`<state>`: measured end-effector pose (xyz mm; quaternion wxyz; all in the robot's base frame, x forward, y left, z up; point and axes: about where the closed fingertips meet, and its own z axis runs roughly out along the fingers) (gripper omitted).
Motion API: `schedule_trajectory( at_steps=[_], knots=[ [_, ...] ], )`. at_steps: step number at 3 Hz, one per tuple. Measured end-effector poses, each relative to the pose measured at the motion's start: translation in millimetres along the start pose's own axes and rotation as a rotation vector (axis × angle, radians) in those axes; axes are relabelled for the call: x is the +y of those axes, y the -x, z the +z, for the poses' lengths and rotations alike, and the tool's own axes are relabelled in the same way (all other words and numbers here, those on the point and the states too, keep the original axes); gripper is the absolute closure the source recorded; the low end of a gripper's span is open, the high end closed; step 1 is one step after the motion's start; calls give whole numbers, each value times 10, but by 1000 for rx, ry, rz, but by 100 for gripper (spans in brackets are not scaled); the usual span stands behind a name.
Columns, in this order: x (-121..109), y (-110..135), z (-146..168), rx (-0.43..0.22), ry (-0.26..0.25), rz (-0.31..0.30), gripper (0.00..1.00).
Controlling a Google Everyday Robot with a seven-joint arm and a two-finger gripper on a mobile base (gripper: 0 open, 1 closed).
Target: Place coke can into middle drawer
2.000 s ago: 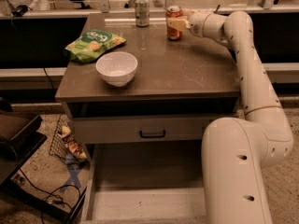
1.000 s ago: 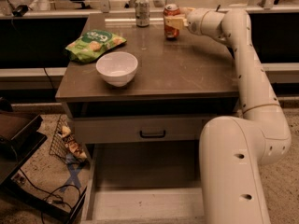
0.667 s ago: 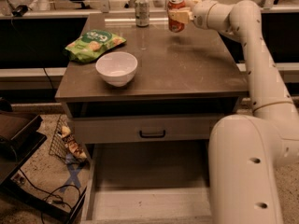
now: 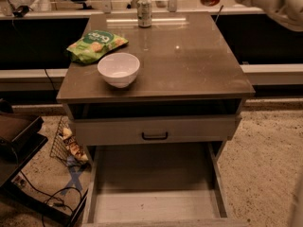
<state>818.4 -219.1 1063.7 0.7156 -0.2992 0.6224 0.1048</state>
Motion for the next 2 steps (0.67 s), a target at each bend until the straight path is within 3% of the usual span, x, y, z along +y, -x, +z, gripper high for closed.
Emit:
schedule_trajectory(
  at_steps=[1,2],
  knots=[
    [10,877,-688,-88,-97,-39,100],
    [373,1308,-1241,-105,-119,-28,100]
  ],
)
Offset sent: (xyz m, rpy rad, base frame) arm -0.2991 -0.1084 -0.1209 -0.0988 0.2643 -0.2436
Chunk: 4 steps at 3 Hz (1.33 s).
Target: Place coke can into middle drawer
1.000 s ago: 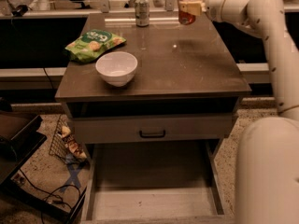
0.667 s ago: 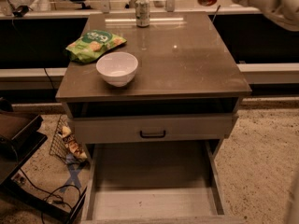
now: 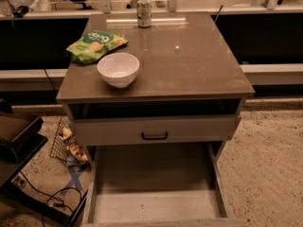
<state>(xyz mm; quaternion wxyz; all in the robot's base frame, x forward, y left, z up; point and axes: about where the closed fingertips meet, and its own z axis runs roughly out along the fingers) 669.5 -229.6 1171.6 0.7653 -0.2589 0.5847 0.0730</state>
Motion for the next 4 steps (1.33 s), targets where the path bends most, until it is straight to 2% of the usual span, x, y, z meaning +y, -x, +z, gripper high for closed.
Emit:
schedule_trajectory(
  at_steps=[1,2,3,4],
  knots=[
    [203,-466,-670,153,21,17,100],
    [452,-1499,-1670,372,108,89,100],
    [654,-2263,-2583,475,131,191,100],
    [621,-2317,-2803,490,105,202,100]
  ],
)
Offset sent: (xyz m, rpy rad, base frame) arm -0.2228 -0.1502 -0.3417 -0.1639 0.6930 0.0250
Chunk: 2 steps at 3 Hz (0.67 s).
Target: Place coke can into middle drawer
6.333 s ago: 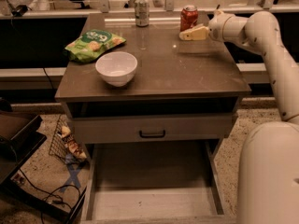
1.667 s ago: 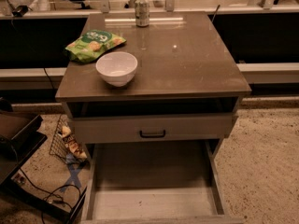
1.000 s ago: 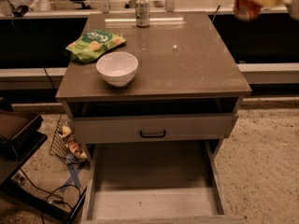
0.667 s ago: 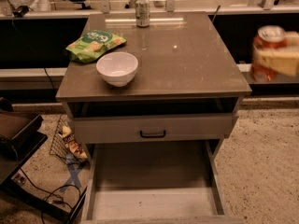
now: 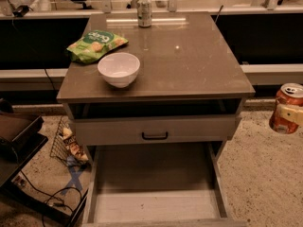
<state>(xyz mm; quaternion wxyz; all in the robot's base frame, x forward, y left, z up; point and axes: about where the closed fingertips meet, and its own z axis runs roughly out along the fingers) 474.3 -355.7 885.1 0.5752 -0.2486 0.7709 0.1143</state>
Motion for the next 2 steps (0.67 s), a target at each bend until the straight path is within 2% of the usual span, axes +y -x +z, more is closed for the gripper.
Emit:
schedule_trajectory(
  at_steps=[1,2],
  knots=[
    [44,-2,117,-6,12,5,100],
    [342,-280,516,-43,94,37,100]
  ],
)
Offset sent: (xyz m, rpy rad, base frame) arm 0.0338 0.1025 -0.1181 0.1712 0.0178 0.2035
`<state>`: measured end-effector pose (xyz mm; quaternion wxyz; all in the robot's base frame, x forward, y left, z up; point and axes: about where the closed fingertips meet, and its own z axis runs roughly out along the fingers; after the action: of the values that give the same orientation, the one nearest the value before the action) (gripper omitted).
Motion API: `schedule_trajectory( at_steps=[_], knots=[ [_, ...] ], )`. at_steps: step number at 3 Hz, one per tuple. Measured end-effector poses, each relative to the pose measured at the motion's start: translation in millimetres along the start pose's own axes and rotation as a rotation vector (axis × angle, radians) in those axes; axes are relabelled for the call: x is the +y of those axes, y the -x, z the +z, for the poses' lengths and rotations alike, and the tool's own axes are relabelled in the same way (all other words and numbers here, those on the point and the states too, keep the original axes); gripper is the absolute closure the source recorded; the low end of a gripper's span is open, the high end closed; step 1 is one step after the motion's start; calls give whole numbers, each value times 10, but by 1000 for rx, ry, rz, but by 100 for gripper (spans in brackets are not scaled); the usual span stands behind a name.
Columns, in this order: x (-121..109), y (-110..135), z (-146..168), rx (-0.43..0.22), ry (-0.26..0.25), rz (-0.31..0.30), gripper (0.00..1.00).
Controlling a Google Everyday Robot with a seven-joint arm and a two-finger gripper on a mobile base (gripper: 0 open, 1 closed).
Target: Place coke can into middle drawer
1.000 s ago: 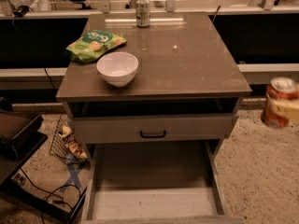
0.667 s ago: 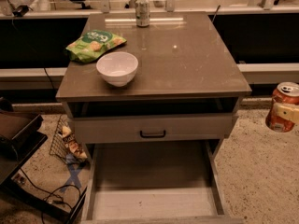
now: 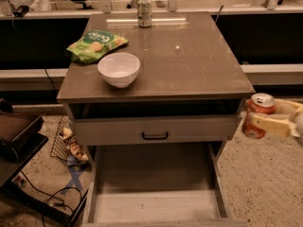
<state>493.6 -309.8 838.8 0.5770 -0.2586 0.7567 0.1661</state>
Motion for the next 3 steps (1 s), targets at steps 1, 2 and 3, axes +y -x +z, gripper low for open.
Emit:
schedule_trajectory(
  at_steps=[1,2,3],
  knots=[
    [580,-398,503,-145,209,-9,100],
    [958,-698,721,-294,395,-73,100],
    [1220,-1080,919,-401,562,-124,100]
  ],
)
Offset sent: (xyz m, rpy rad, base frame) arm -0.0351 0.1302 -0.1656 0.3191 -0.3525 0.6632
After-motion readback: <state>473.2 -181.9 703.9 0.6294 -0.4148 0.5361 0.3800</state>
